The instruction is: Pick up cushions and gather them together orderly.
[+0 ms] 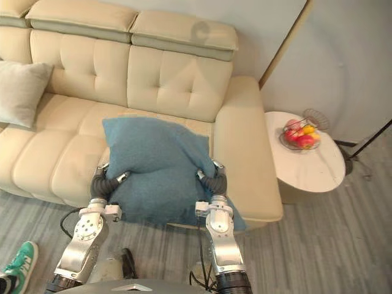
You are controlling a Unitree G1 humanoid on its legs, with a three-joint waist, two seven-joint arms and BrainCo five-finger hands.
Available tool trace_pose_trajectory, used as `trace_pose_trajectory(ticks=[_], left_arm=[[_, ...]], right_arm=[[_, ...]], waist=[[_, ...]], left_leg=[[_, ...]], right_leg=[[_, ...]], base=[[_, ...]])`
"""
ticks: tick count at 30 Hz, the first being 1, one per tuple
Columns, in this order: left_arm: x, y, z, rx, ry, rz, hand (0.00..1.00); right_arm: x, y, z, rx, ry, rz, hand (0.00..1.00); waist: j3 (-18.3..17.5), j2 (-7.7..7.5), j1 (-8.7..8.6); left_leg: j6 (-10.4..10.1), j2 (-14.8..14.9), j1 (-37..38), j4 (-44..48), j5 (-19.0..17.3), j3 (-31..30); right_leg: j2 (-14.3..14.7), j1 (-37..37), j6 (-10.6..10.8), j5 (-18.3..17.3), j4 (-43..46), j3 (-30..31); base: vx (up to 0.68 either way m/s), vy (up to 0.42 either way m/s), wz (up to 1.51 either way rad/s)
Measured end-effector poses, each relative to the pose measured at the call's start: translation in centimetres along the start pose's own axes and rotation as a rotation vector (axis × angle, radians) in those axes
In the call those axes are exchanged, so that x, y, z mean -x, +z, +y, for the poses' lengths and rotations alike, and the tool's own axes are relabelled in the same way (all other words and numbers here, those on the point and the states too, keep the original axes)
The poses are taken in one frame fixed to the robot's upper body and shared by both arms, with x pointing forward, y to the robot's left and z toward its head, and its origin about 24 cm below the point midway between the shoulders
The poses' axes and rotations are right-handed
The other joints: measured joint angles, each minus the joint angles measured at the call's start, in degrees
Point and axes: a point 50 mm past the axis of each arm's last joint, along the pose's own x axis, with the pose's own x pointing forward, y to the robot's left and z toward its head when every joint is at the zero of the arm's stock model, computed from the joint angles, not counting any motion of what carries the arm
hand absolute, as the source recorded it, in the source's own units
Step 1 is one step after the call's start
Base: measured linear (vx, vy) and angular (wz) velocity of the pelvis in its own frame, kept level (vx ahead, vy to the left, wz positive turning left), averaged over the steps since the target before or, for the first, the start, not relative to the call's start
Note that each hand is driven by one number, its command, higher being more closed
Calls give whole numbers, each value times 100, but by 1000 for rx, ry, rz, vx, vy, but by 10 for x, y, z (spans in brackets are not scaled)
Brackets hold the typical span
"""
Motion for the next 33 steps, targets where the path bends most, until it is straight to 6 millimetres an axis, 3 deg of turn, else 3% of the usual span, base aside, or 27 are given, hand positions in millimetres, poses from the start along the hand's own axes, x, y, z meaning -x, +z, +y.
trace_pose_trajectory(ticks=[1, 4, 6, 8, 10, 12, 14, 17, 20, 21, 25, 26, 27, 30, 31, 33], left_arm=[[0, -1, -2, 3, -13, 5, 100], [-2, 3, -7, 4, -43, -8, 100], [-2, 12, -10, 1, -60, -44, 100], [-2, 15, -13, 5, -76, -57, 100], [0, 21, -21, 15, -117, -82, 100], [1, 30, -25, 21, -139, -121, 100], [3, 41, -27, 38, -148, -164, 100], [3, 40, -28, 42, -152, -161, 100], [4, 39, -28, 54, -146, -158, 100], [7, 36, -29, 68, -141, -143, 100], [8, 34, -32, 82, -151, -132, 100], [9, 33, -32, 80, -151, -128, 100], [7, 33, -31, 68, -156, -130, 100], [8, 32, -29, 63, -152, -126, 100], [10, 30, -27, 60, -144, -118, 100], [11, 30, -27, 60, -144, -117, 100]], right_arm=[[-1, 1, -3, 10, 8, -6, 100], [-2, 1, -7, 8, 1, -6, 100], [-1, -1, -7, 1, 4, 4, 100], [5, 1, -10, -3, -2, -1, 100], [20, 5, -22, -3, -36, -16, 100], [23, 13, -26, -7, -50, -45, 100], [25, 26, -30, -21, -55, -100, 100], [29, 26, -31, -26, -56, -97, 100], [28, 26, -31, -32, -58, -96, 100], [29, 25, -32, -30, -59, -90, 100], [30, 23, -35, -13, -59, -85, 100], [31, 23, -35, -9, -58, -83, 100], [31, 21, -34, -17, -62, -74, 100], [32, 20, -32, -32, -65, -67, 100], [34, 19, -31, -31, -56, -62, 100], [34, 20, -31, -28, -52, -63, 100]], waist=[[5, -30, -34], [171, 124, -104], [220, 156, -102], [230, 164, -88], [262, 222, -257], [264, 225, -293], [392, 453, -190], [398, 467, -33], [454, 526, 8], [469, 542, 102], [447, 580, 118], [423, 613, 190], [433, 468, 156], [430, 445, 197], [428, 445, 257], [428, 447, 343]], left_leg=[[4, -117, 0, -176, 111, -90], [87, -380, 105, -858, 529, -294], [25, -625, 266, -1486, 1223, -646], [22, -697, 340, -1634, 1294, -826], [4, -807, 384, -1661, 1194, -1320], [-73, -690, 202, -1354, 1020, -1192], [-108, -95, -591, 334, 708, -801], [-10, 246, -880, 1282, 639, -507], [11, 435, -1058, 1716, 610, -487], [-98, 566, -1153, 1673, 344, -516], [-308, 571, -994, -18, 491, -912], [-548, 481, -742, -673, 1334, -1009], [-444, 326, -665, -688, 1448, -881], [-228, 322, -735, -77, 1018, -785], [-186, 378, -638, 309, 674, -676], [-216, 433, -480, 584, 238, -528]], right_leg=[[374, 30, 20, -187, -250, 206], [452, 124, -54, -129, -594, 227], [446, 208, -22, -23, -649, 143], [433, 241, -147, -123, -485, 148], [354, 327, -349, -423, -2, 91], [329, 471, -341, -504, -209, -34], [552, 532, -278, -544, -226, -191], [592, 571, -265, -793, -90, -44], [639, 588, -151, -926, -175, 110], [688, 614, -109, -883, -251, 281], [651, 614, 53, -789, -476, 687], [587, 630, 168, -727, -593, 914], [429, 675, 277, -633, -747, 1014], [348, 1010, 404, -138, -1276, 1100], [304, 1139, 486, 17, -1335, 1145], [280, 1139, 483, 23, -1120, 1283]], base=[[3, 0, 36], [23, 24, 46], [81, -27, 47], [127, -81, 58], [154, -122, 122], [148, -89, 64], [127, -72, 13], [65, -22, -15], [34, -7, -31], [26, 13, -53], [144, 173, -62], [207, 285, -59], [270, 323, -58], [204, 234, -31], [137, 224, -50], [125, 255, -74]])
